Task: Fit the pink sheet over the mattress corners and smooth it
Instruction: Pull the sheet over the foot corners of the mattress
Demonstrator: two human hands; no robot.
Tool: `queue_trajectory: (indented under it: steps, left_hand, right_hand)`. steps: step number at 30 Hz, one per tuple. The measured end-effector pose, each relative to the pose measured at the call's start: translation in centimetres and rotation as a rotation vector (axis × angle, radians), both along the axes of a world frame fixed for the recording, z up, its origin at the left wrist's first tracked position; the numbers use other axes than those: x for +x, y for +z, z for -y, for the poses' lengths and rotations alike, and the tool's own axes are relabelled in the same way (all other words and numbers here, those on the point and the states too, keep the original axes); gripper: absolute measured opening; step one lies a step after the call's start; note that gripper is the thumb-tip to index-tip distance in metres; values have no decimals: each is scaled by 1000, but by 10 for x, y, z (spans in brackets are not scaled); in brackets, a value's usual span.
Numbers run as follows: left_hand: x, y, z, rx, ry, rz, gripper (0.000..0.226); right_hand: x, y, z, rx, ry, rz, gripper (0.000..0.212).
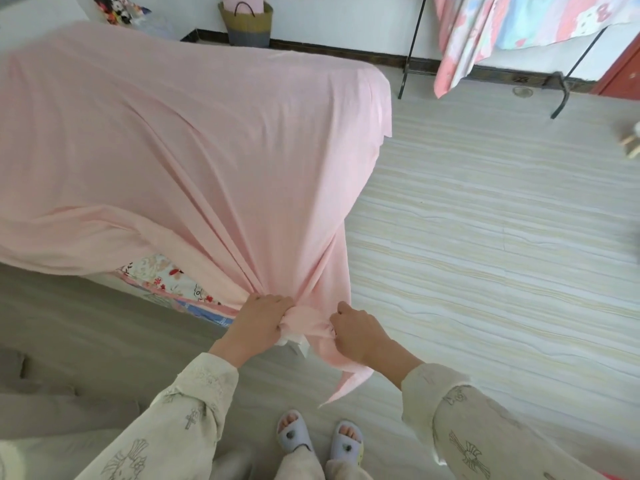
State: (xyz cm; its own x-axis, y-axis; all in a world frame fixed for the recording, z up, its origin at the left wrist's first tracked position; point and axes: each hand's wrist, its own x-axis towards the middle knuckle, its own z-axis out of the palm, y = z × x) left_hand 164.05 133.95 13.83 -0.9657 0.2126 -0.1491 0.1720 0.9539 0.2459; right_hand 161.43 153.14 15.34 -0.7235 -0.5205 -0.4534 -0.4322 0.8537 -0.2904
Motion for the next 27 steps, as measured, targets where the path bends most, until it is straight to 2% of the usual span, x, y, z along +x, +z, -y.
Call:
queue_trajectory:
  steps: [4,11,13,18,19,23,27]
  left_hand:
    - [1,2,-4,11,-23,0,45]
    - [-24,20,-17,12,-20,-17,44]
    - [-26,22,-16,18,-20,-24,45]
    - [-18,19,-19,-23,-29,36,41]
    - [-13,15,-19,-33,-33,70,40]
    - [7,-1,-14,-106,-55,189,36]
    - [19,-10,-12,-155,-62,241,40]
  right_hand:
    - [-1,4,-11,-102,-127,-34,16]
    - [-17,23,-20,-330,-379,-108,13]
    - [-20,29,-24,-281,-321,-146,24]
    - [-18,37,-28,70,-107,-161,53]
    - [-14,33,-26,125,-64,-154,53]
    - [6,12,-17,249,34,-67,31]
    - [22,-9,-14,237,31,58,32]
